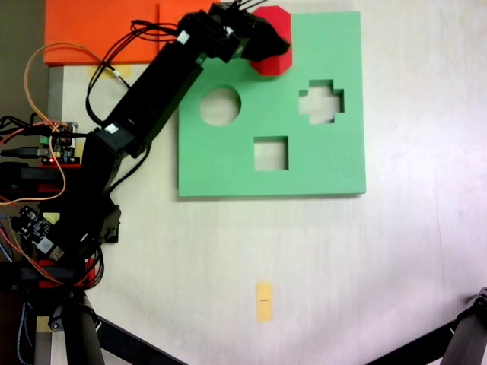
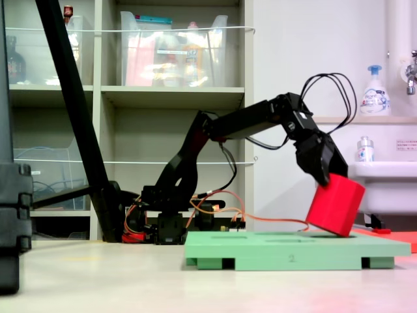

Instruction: Put the octagonal pillar block into the corresponding hole

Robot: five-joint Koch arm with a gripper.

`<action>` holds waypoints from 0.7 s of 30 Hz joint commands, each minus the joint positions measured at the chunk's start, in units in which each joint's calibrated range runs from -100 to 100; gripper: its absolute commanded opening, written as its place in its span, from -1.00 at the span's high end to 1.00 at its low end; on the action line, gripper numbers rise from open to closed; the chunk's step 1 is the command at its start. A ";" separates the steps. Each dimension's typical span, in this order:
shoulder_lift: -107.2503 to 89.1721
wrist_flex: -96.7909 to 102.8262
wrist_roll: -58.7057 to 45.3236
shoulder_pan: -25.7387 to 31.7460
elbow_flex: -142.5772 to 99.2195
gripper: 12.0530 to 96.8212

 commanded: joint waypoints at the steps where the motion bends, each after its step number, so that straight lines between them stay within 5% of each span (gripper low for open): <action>1: -0.82 6.10 -0.29 0.34 5.26 0.68; 21: 4.62 8.41 0.00 0.63 5.36 0.67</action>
